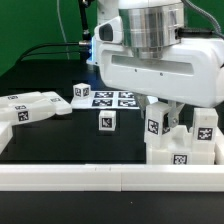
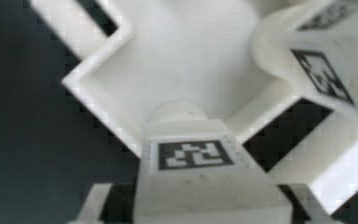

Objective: Assemble chair

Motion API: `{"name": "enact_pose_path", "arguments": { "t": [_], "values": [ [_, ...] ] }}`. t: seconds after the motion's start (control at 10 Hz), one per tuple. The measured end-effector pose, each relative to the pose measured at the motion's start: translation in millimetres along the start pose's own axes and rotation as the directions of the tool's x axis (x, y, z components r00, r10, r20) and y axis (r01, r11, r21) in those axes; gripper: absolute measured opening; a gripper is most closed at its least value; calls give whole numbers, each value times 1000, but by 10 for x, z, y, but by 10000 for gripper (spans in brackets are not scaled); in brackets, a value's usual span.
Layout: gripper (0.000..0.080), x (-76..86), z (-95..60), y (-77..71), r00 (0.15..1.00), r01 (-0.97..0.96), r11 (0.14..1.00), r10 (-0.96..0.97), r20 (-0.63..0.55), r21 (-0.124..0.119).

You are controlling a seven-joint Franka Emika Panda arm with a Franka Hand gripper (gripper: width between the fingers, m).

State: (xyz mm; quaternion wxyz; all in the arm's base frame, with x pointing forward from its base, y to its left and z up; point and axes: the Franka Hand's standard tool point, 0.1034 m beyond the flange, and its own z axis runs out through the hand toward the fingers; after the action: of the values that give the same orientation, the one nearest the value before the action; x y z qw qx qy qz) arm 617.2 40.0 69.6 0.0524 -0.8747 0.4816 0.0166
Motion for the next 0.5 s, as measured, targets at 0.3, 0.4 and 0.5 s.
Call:
{"name": "enact_pose_path", "arguments": {
  "t": [0.3,0.4,0.5],
  "values": [
    [285,47,2,-9,936,-351,936,351,21,16],
    [285,54,4,-8,895,-446,895,445,37,22],
    [285,55,4,-11,826,-564,826,562,52,21]
  ]
}}
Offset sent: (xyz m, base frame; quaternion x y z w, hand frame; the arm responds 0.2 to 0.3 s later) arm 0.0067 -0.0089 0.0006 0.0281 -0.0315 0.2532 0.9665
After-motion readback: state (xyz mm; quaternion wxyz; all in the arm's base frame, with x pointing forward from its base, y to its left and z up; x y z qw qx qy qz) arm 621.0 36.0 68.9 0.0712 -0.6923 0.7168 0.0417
